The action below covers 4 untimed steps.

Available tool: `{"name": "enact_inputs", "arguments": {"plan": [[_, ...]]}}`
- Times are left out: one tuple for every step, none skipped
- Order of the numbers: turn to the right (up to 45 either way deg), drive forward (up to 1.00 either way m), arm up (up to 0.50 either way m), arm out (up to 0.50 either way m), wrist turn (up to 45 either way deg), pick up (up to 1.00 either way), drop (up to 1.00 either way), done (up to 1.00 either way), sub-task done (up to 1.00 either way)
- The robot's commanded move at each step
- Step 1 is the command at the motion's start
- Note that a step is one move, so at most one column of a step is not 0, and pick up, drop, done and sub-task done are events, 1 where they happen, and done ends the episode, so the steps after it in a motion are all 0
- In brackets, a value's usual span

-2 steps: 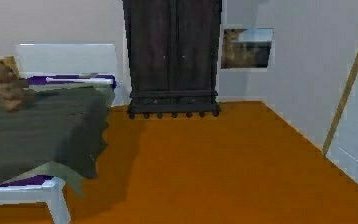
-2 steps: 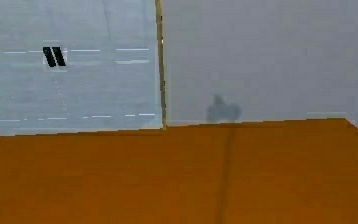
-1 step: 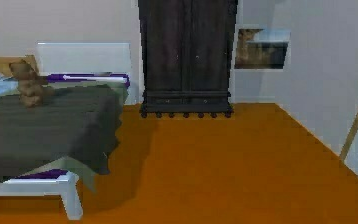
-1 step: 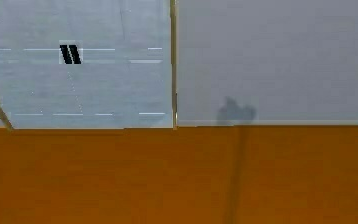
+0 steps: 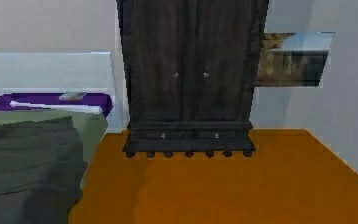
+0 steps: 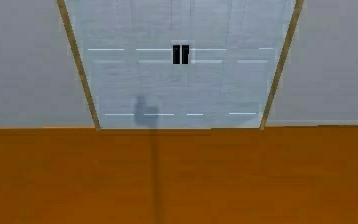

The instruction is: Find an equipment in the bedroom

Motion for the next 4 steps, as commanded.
{"name": "enact_inputs", "arguments": {"plan": [[0.0,0.25,0.0,0.0,0.0,0.0,0.0,0.0,0.0],[0.0,0.95,0.0,0.0,0.0,0.0,0.0,0.0,0.0],[-45.0,0.0,0.0,0.0,0.0,0.0,0.0,0.0,0.0],[-18.0,0.0,0.0,0.0,0.0,0.0,0.0,0.0,0.0]]}}
